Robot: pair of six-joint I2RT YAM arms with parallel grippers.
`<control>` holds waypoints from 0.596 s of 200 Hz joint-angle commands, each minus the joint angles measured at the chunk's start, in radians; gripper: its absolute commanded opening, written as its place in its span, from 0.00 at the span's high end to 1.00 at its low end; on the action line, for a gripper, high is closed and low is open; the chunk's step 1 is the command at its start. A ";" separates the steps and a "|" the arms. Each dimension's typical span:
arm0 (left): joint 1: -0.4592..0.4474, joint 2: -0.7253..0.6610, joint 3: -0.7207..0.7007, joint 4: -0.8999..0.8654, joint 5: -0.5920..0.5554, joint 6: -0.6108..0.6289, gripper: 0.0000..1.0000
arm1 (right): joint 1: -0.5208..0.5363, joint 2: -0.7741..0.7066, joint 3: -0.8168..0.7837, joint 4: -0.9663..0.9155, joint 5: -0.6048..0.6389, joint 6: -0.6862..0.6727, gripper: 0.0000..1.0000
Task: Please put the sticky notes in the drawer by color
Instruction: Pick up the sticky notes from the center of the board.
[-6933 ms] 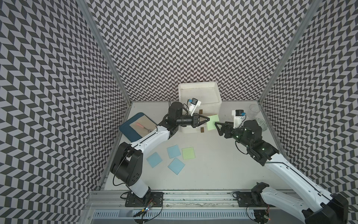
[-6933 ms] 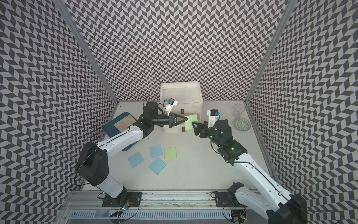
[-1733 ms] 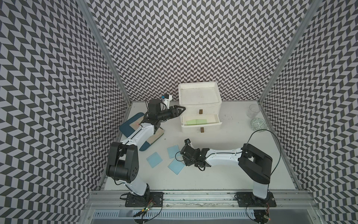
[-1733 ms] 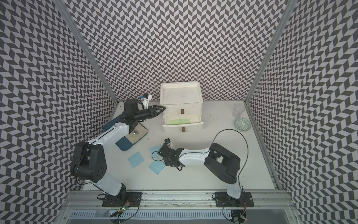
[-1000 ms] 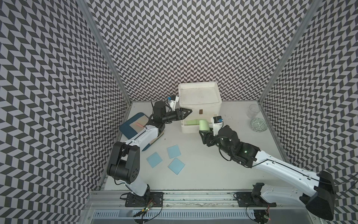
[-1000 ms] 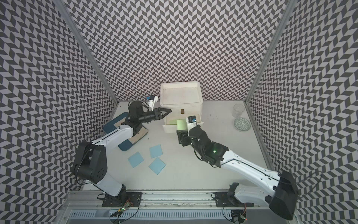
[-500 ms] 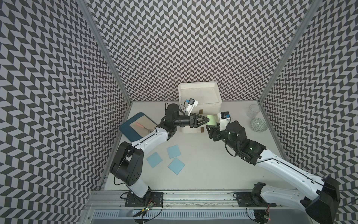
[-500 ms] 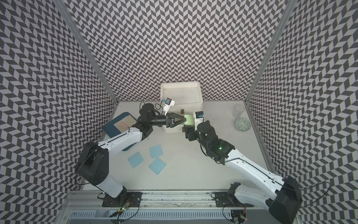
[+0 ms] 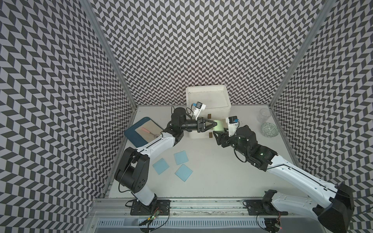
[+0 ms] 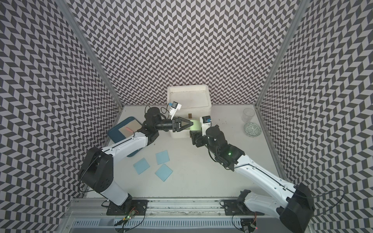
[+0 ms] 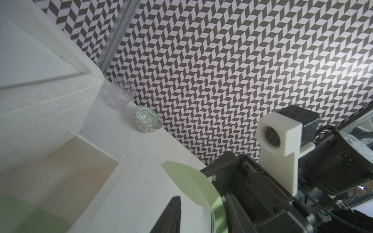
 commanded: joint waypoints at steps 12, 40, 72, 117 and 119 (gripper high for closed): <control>0.002 0.002 0.021 0.002 -0.002 0.018 0.88 | -0.001 -0.001 -0.008 0.058 0.000 -0.015 0.25; 0.018 -0.007 0.018 -0.009 -0.016 0.025 0.91 | -0.004 -0.015 0.001 0.027 0.010 0.000 0.16; 0.064 -0.015 0.001 0.035 -0.011 -0.020 0.93 | -0.067 -0.063 0.002 -0.002 -0.066 0.024 0.11; 0.101 -0.013 -0.014 0.135 0.028 -0.093 0.94 | -0.375 -0.080 -0.078 0.123 -0.676 0.165 0.10; 0.100 -0.013 -0.013 0.139 0.031 -0.096 0.94 | -0.386 -0.076 -0.082 0.136 -0.705 0.179 0.10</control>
